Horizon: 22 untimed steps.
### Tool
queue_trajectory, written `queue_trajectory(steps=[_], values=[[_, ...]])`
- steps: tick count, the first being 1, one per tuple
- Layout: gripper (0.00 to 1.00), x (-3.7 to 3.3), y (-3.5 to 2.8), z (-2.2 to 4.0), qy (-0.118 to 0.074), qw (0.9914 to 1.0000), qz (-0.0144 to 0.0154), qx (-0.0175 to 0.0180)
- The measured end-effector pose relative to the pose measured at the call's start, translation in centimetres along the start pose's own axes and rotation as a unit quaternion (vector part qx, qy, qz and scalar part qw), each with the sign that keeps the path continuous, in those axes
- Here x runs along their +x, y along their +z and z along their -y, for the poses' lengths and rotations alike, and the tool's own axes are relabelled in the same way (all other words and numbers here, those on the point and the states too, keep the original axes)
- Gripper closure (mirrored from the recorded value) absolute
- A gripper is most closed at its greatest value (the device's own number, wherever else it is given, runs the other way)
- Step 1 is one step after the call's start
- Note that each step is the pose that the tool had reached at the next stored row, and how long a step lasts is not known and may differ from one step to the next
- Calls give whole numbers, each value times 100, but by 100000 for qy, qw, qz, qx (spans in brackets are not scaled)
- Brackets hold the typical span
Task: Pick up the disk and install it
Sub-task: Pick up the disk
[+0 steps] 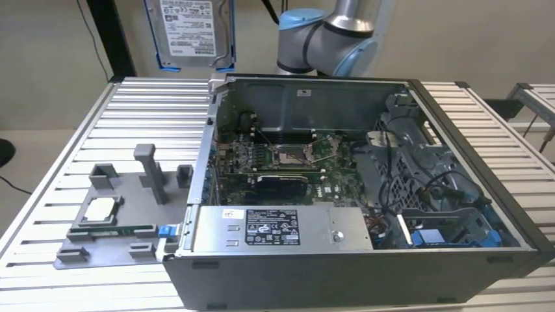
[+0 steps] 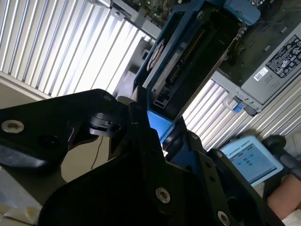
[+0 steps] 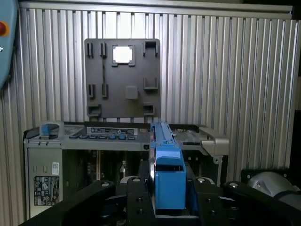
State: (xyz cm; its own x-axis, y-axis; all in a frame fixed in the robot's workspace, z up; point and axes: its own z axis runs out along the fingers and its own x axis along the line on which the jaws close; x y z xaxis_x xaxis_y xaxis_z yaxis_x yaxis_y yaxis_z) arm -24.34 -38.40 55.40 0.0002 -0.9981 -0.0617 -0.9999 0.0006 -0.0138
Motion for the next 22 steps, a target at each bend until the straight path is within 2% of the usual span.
queue_trajectory(steps=[8,12,17,22], values=[[100,1,5,361,2,100000,-4,-37],[100,30,8,522,8,100000,-4,-108],[100,97,11,702,10,100000,2,-184],[100,209,9,836,15,100000,-4,-274]])
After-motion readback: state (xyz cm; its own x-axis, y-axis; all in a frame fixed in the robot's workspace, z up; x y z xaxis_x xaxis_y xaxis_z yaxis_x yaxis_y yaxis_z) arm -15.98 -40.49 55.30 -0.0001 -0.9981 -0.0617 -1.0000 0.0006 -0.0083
